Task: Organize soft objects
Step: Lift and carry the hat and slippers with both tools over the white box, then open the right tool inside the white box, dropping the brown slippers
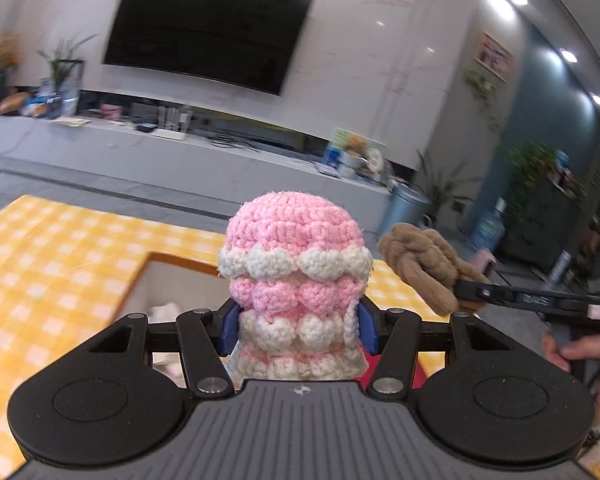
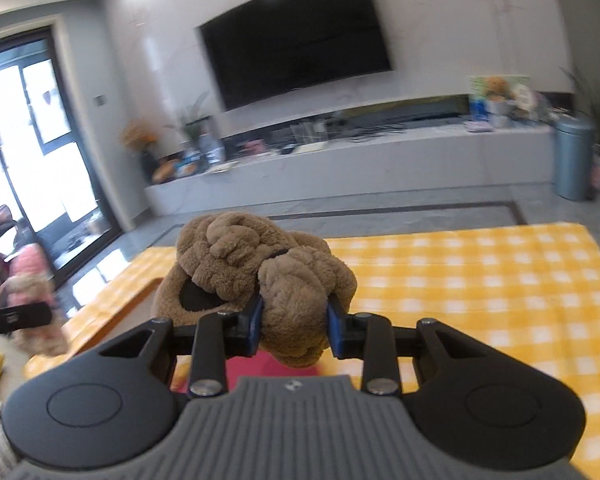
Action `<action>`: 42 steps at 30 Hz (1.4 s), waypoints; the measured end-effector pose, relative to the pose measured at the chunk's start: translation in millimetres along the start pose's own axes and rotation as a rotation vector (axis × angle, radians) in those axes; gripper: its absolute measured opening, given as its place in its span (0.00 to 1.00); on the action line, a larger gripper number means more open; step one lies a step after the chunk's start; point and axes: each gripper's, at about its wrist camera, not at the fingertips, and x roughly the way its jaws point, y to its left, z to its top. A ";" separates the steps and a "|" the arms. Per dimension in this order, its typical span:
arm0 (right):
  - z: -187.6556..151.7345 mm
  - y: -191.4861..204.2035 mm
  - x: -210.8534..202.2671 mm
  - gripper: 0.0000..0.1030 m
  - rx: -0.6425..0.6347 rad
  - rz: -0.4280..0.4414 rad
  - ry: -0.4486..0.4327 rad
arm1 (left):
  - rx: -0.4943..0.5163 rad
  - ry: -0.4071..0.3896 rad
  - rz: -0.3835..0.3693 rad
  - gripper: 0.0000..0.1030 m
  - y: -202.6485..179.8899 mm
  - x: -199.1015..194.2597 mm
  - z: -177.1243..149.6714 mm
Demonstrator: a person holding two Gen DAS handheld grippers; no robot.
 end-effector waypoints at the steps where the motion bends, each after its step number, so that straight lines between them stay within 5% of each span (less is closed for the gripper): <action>1: -0.2 10.5 2.2 0.31 -0.018 0.022 0.005 | -0.006 -0.004 0.010 0.62 4.9 -1.1 -1.7; 9: -13.5 95.8 43.0 0.31 -0.175 0.092 0.101 | -0.028 -0.015 0.076 0.62 37.5 -2.5 -10.2; 18: -29.6 159.8 129.6 0.31 -0.346 -0.041 0.236 | -0.095 0.022 0.012 0.63 63.5 -6.1 -26.7; 31: -48.8 180.2 235.7 0.31 -0.563 -0.187 0.409 | -0.134 0.083 -0.018 0.63 81.5 -2.0 -35.0; 42: -63.5 178.1 268.7 0.34 -0.656 -0.255 0.582 | -0.152 0.086 -0.010 0.63 85.6 -6.3 -33.5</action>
